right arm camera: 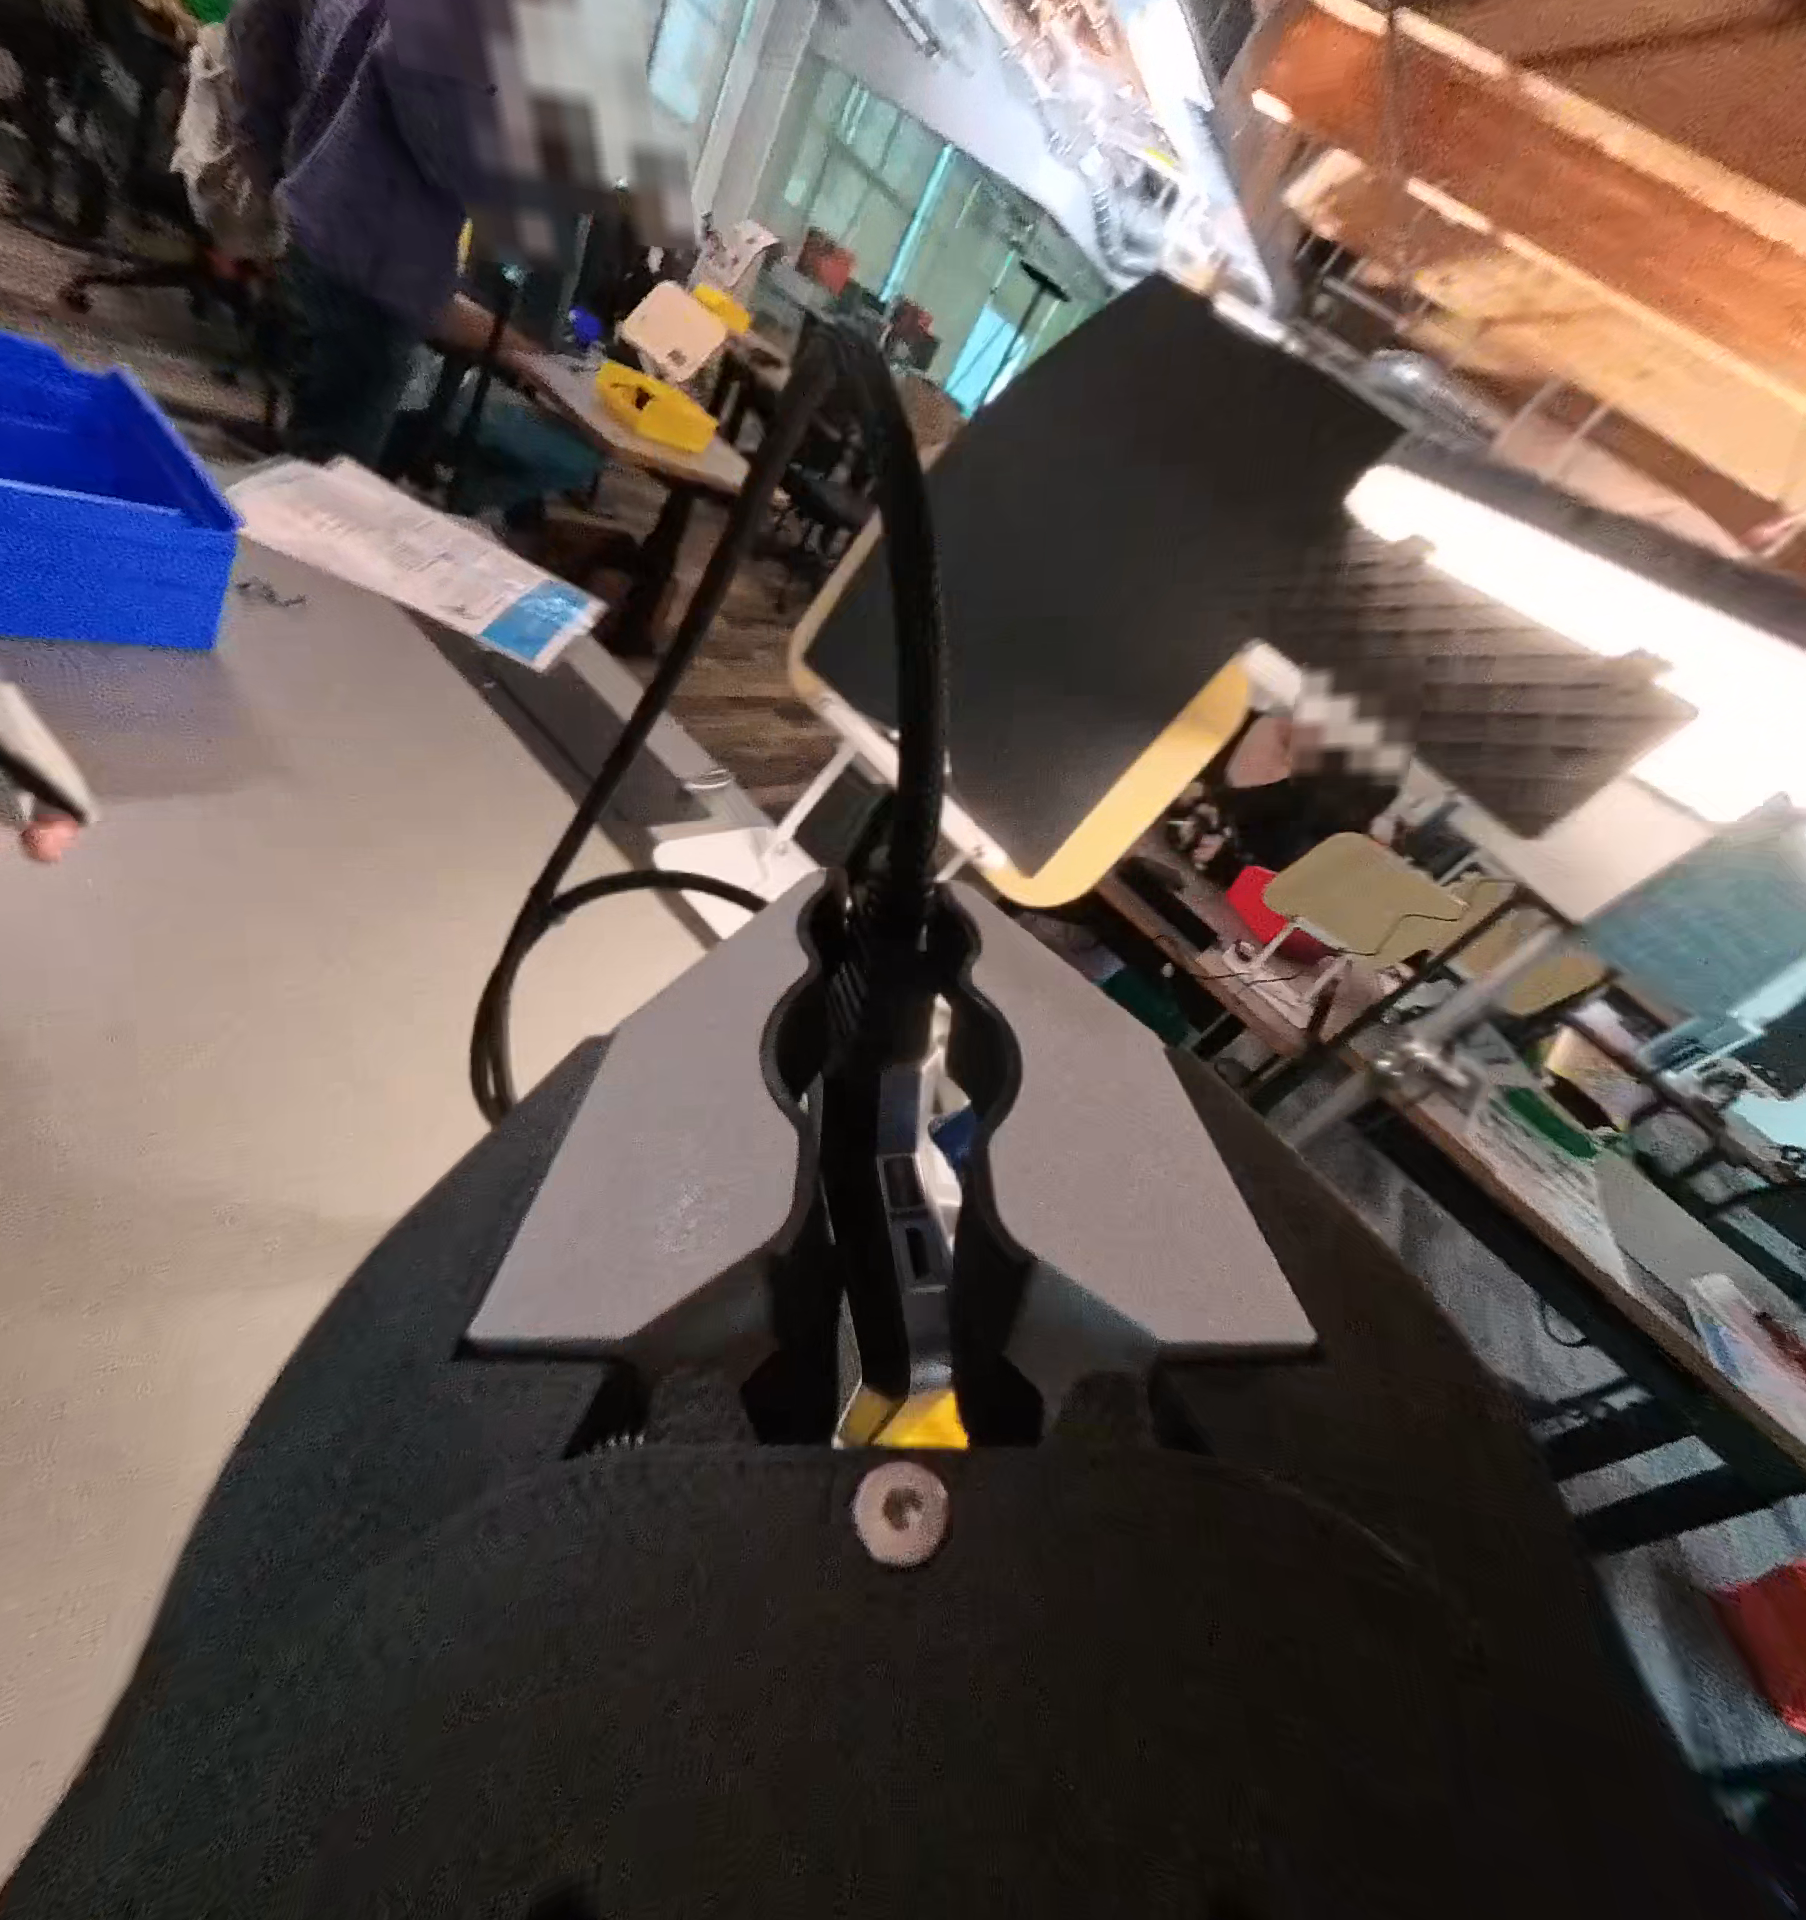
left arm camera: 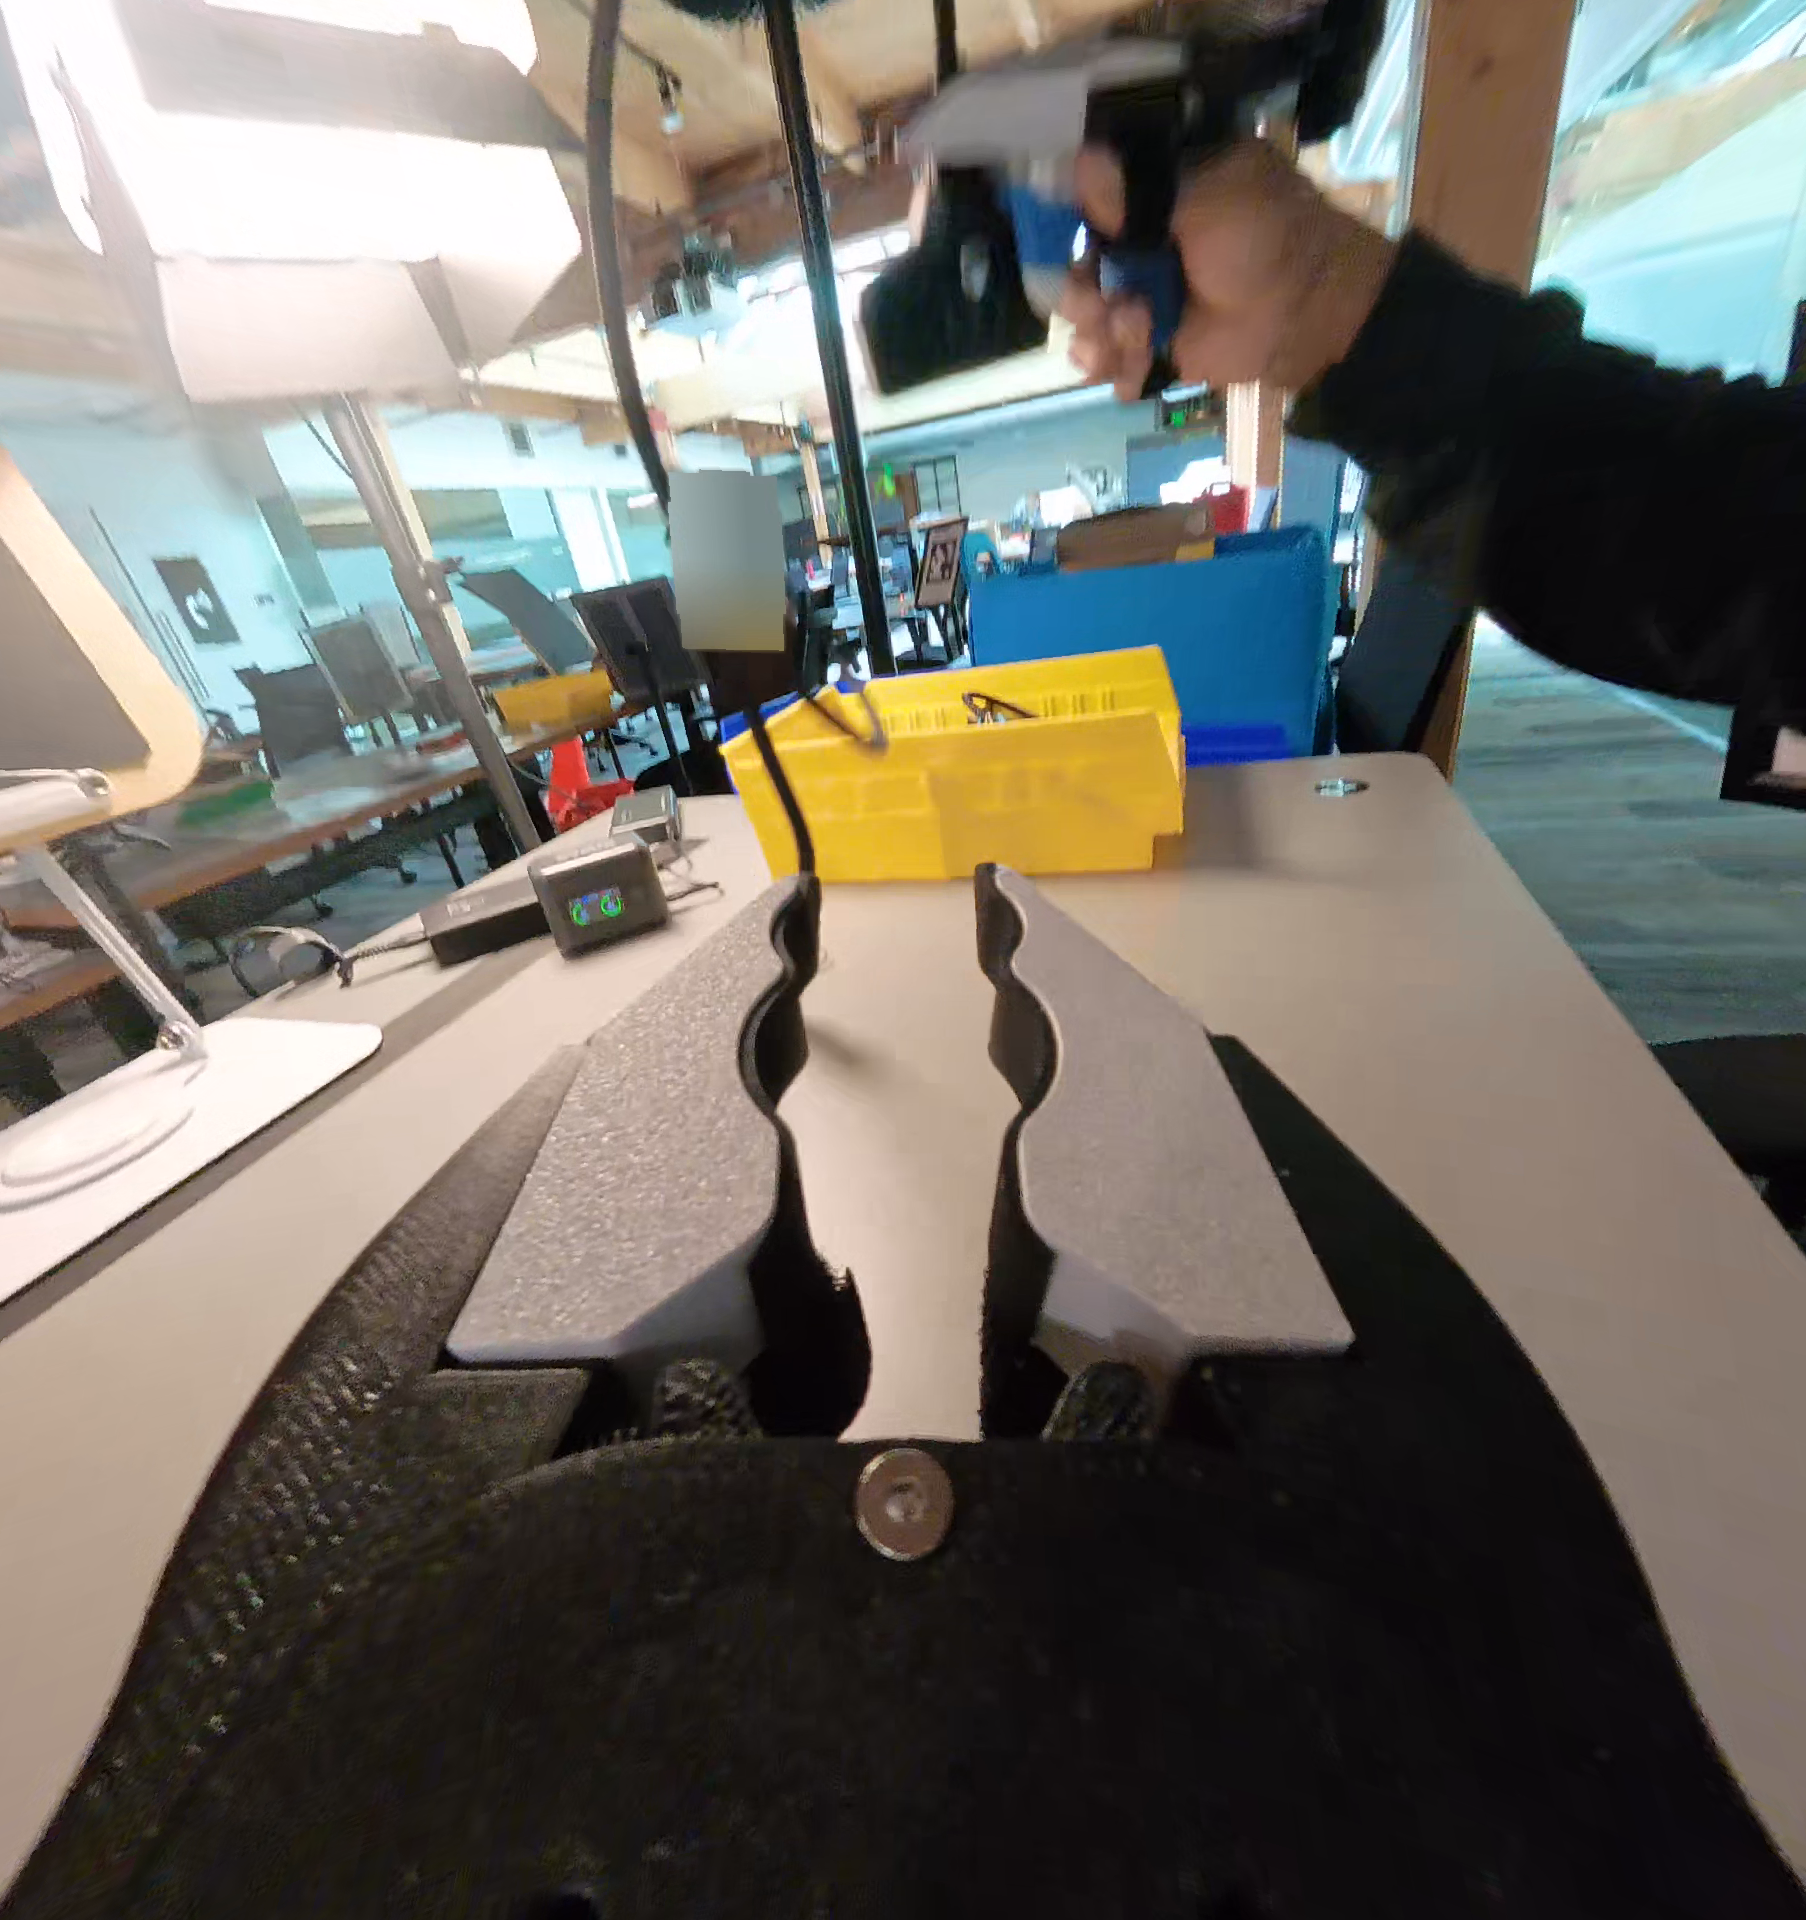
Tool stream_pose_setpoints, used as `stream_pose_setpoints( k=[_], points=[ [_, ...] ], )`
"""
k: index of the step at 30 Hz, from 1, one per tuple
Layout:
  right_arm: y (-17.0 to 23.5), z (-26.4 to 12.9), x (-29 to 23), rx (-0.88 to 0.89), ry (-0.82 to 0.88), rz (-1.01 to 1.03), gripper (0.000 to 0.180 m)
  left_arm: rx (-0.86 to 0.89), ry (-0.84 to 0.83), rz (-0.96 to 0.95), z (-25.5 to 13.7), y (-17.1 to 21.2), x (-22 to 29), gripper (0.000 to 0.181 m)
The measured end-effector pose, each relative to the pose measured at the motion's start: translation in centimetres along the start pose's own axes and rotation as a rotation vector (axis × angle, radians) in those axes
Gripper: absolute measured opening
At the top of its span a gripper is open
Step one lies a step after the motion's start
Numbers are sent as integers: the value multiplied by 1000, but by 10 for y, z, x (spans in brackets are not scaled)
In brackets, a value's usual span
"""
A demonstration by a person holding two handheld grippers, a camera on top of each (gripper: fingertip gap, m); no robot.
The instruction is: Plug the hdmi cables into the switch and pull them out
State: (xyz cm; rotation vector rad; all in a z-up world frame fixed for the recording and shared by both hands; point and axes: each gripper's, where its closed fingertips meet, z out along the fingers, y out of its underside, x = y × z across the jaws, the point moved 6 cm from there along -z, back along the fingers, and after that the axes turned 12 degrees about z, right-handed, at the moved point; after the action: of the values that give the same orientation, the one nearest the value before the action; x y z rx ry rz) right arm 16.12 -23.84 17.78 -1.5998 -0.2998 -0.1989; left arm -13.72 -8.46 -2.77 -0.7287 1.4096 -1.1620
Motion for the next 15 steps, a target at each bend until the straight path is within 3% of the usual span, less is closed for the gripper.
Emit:
stream_pose_setpoints(
  k=[4,7,10,15],
  points=[
    [-33,-32,65,89,155,23,17,-57,22,17,7,9,5,30],
    [-34,-47,108,97,257,53,17,-77,22,14,8,14,4,29],
    [-2,-43,136,9,303,88,17,-81,19,3,7,15,3,29],
    [97,-13,137,-223,259,118,16,-81,20,-6,7,16,2,28]
  ],
)
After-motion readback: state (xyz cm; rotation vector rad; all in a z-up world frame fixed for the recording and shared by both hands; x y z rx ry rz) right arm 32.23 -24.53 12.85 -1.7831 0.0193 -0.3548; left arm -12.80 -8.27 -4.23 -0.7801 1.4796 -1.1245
